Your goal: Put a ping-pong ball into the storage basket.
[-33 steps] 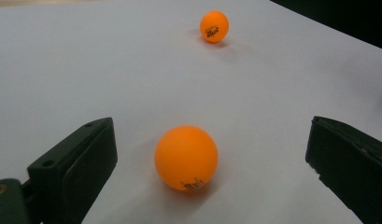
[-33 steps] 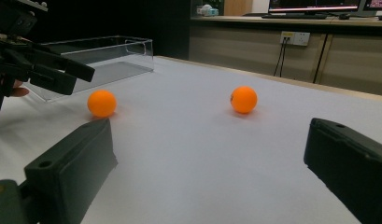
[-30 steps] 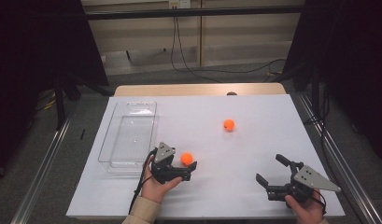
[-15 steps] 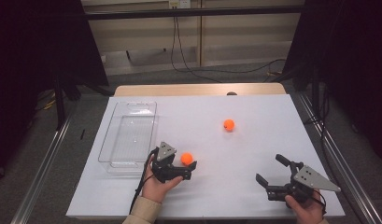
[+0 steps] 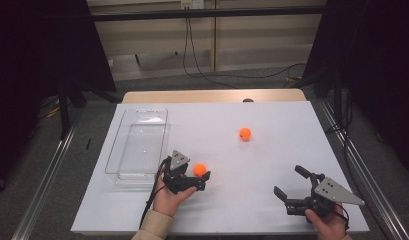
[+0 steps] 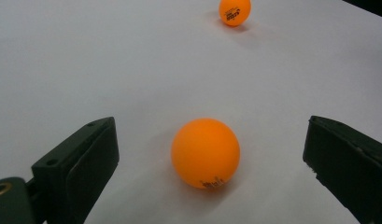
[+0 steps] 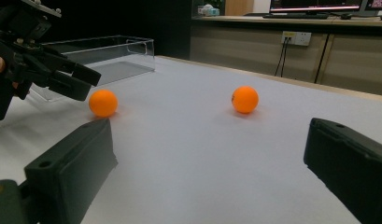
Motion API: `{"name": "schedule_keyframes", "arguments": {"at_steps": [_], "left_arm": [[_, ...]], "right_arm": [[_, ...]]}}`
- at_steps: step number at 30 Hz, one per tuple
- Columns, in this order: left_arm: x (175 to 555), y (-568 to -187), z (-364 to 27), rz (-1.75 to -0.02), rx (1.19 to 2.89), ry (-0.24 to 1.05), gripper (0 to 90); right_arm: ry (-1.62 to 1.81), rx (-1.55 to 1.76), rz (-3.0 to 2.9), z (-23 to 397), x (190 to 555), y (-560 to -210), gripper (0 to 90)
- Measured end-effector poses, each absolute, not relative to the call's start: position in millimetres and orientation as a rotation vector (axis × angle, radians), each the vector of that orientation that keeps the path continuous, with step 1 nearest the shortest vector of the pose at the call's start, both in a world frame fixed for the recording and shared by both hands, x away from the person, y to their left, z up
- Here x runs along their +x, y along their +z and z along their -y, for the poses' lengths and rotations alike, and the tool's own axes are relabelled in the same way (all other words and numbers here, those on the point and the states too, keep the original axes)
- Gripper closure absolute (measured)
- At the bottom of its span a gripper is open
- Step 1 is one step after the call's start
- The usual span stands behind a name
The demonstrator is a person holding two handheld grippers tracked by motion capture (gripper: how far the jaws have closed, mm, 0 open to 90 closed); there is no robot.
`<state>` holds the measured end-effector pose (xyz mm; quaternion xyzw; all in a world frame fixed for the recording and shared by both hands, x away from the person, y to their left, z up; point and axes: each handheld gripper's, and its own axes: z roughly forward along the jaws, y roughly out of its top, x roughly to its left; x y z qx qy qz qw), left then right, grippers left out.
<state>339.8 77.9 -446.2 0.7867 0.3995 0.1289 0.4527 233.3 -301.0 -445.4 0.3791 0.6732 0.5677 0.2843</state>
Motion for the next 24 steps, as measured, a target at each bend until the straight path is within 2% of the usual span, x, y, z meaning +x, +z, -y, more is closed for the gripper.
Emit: {"name": "schedule_keyframes", "arguments": {"at_steps": [24], "left_arm": [[345.2, -451.1, -73.0, -1.003, 2.001, 0.323, 5.0]], "right_arm": [[1.520, 1.012, -1.798, 301.1, 233.2, -445.2, 1.3]]}}
